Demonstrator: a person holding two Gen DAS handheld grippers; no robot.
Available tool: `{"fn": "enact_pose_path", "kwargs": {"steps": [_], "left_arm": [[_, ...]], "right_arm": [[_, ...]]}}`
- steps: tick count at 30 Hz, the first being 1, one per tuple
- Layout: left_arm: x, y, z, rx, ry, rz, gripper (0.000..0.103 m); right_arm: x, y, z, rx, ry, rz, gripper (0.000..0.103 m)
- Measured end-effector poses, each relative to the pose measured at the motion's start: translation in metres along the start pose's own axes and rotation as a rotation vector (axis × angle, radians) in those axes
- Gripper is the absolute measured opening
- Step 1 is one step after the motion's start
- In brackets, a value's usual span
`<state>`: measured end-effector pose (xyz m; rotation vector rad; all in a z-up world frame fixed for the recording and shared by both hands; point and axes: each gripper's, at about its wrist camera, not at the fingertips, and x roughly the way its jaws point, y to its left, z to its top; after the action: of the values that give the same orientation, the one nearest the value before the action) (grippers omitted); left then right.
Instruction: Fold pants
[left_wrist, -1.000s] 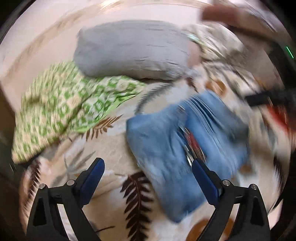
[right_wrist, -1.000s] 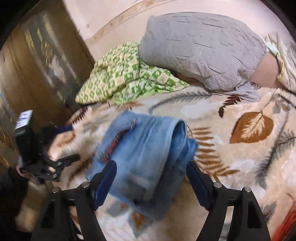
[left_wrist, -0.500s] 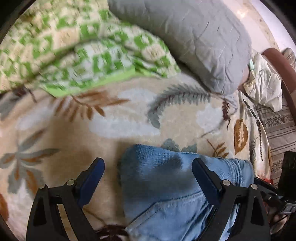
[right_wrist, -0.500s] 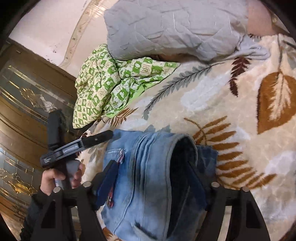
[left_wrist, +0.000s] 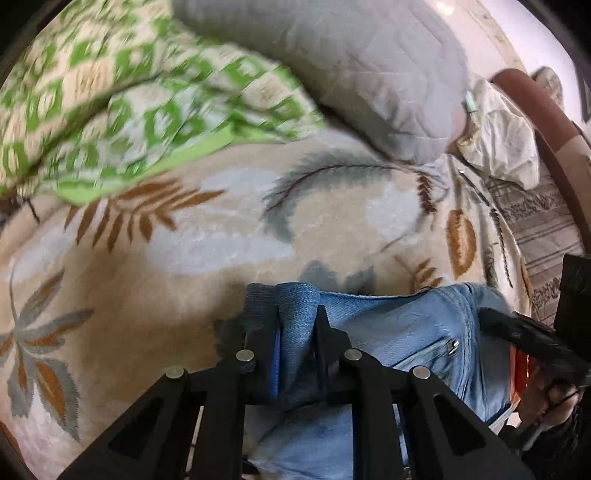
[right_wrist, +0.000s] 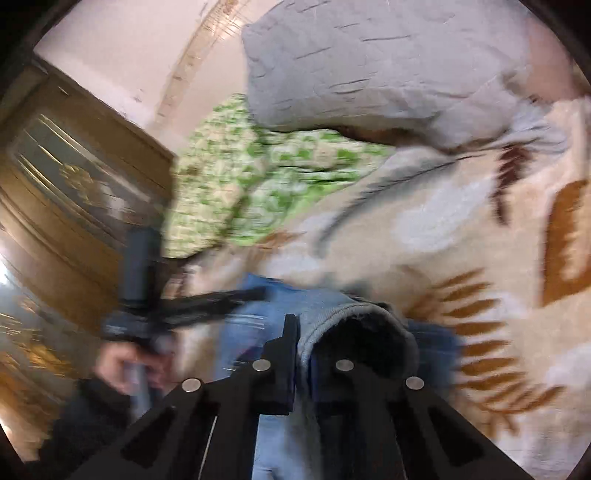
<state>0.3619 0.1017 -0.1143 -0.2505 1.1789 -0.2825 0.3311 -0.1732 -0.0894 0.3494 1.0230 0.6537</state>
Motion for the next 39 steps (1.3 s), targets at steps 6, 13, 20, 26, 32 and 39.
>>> {"fn": "enact_pose_path", "kwargs": {"steps": [6, 13, 20, 26, 32, 39], "left_arm": [[0.017, 0.013, -0.001, -0.042, 0.026, 0.016, 0.018], [0.018, 0.015, -0.003, -0.056, 0.01, 0.021, 0.021], [-0.035, 0.009, -0.022, -0.103, -0.175, 0.101, 0.096], [-0.073, -0.016, -0.064, -0.009, -0.171, 0.107, 0.097], [-0.074, -0.045, -0.119, 0.094, -0.157, 0.109, 0.097], [-0.036, -0.038, -0.152, 0.102, -0.13, 0.114, 0.097]], "right_arm": [[0.033, -0.04, -0.021, 0.088, 0.072, -0.064, 0.005], [0.035, -0.036, -0.019, 0.068, 0.066, -0.081, 0.005], [-0.003, -0.008, -0.019, -0.051, 0.017, -0.221, 0.068], [-0.057, 0.025, -0.038, -0.151, -0.104, -0.237, 0.082], [-0.065, 0.041, -0.069, -0.132, -0.079, -0.223, 0.082], [-0.023, 0.037, -0.098, -0.167, 0.018, -0.307, 0.079]]}}
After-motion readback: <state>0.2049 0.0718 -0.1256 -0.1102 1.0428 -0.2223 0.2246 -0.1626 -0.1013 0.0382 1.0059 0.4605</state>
